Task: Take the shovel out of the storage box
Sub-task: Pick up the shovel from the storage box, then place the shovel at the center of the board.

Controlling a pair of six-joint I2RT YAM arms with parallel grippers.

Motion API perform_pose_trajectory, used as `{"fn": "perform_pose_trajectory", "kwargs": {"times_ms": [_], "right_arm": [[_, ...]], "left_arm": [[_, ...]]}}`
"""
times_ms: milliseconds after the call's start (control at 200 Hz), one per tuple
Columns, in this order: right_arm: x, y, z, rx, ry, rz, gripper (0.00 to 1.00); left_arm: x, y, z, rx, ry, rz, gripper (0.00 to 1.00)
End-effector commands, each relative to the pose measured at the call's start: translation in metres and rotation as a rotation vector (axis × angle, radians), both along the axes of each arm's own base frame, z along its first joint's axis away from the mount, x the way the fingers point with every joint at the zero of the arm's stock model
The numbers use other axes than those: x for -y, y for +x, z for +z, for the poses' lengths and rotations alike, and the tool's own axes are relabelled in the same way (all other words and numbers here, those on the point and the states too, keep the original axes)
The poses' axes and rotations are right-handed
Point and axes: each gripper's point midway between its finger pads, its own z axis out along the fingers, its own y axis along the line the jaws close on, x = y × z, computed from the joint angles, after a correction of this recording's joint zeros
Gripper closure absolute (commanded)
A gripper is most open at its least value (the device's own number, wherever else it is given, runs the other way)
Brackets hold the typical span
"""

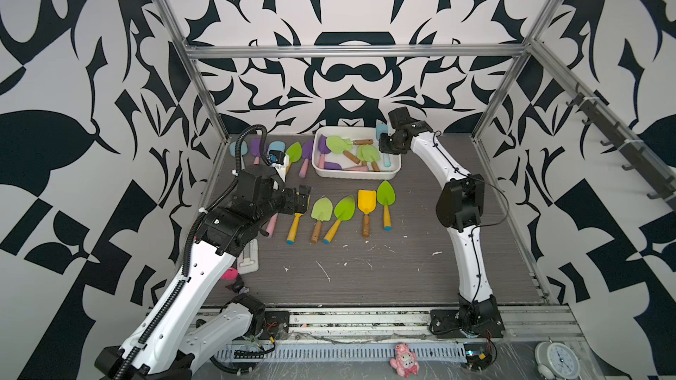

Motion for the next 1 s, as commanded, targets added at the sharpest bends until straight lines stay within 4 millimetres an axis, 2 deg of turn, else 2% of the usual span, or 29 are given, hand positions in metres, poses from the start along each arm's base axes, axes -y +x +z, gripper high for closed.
{"fn": "perform_pose_trajectory", "kwargs": {"times_ms": [0,200,425,995], "right_arm": [[-0.008,-0.006,0.048,0.097,0.093,0.002,1.00],[-0.004,-0.048,0.075,0.144,0.178,0.012,1.00],[0.007,-0.090,0.079,0.141,0.193,0.024,1.00],[0.018,-0.142,0.106,0.194,0.240,0.045,1.00]], "left_arm": [[0.004,0.002,-0.004,-0.003,-0.016,-0.004,0.01],[0.007,0.006,0.000,0.013,-0.027,-0.008,0.01],[0.012,0.012,-0.001,0.018,-0.034,-0.019,0.01],[0.042,0.029,0.007,0.045,-0.099,-0.114,0.00]]}}
